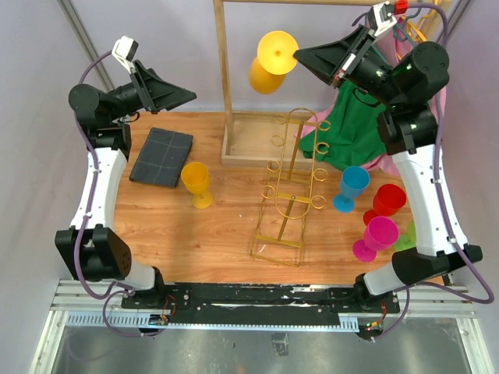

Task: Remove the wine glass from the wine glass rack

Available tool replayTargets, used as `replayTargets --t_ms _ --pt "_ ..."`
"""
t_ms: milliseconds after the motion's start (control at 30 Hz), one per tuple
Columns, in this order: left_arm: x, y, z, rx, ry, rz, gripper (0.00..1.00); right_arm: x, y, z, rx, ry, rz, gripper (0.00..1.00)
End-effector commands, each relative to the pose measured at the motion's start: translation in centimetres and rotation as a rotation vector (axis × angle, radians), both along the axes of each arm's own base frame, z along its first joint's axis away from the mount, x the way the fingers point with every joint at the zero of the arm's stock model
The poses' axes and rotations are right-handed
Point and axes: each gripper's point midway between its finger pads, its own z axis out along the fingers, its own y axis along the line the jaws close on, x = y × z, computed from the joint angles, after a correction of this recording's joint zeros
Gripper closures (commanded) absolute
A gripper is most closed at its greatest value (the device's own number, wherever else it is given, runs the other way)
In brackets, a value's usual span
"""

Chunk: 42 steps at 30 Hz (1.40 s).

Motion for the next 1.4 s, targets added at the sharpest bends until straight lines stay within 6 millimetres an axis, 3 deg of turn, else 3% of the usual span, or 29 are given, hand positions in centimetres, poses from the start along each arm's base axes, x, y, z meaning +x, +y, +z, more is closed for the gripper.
replayTargets --t_ms 0,233,433,667,1067,1367 --pt "-0.3 0.1 1.9 -0.045 -0.119 0.005 0.01 -3.8 1.4 5.3 0.193 -0.166 0.113 0.99" --pt "0.9 0.4 0.0 -0.136 -0.099 0.006 0.01 -5.0 4.4 3.6 0.349 -0.132 0.254 0.99" --pt "0.0 0.2 0.8 -0.167 -0.150 -0.021 0.01 -5.2 6.9 2.6 0.399 -0.130 0.301 0.99" --pt "-0.4 0.1 0.9 -0.170 -0.167 -0.034 0.01 -4.8 7.8 1.7 0.414 -0.120 0.300 0.99" --pt "-3.6 -1.1 3.5 -0.177 -0.266 -0.083 0.01 -4.2 8.2 0.6 0.427 -0.102 0.300 0.99" --pt "-5.1 -1.5 4.8 -0.193 -0.311 -0.095 0.01 -3.9 9.2 -1.6 0.422 -0.049 0.309 0.99"
